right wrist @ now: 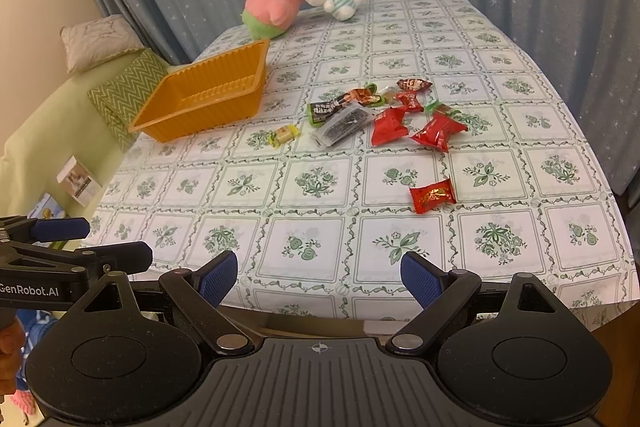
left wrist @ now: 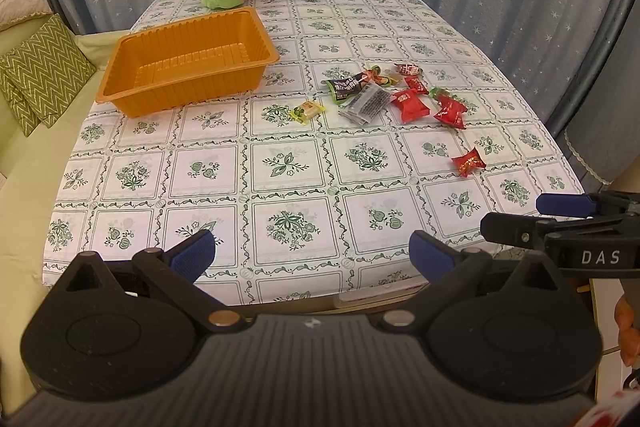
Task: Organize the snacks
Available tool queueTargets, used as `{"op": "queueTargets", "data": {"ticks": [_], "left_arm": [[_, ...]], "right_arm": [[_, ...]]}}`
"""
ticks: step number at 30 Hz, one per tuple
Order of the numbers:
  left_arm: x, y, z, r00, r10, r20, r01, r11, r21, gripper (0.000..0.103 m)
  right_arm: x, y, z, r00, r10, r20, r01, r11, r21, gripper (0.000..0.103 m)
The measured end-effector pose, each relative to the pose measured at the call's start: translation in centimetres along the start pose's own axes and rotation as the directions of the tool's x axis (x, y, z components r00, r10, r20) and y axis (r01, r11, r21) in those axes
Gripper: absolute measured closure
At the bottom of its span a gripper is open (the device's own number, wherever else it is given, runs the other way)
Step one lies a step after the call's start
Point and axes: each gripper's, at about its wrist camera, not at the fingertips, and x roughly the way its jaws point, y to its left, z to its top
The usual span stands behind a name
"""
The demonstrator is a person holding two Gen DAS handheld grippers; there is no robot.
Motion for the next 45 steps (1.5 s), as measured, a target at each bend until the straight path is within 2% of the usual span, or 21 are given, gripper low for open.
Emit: {"op": "queueTargets", "data": {"ticks": [45], "left_arm": [[0.03, 0.33, 0.12, 1.0, 0.0, -0.006, 0.0, 1.0, -0.006, 0.0]], "right_arm": [[0.86, 0.43, 0.39, 1.0, 0.004, -0.007, -0.004, 1.0, -0.003, 0.015]]}}
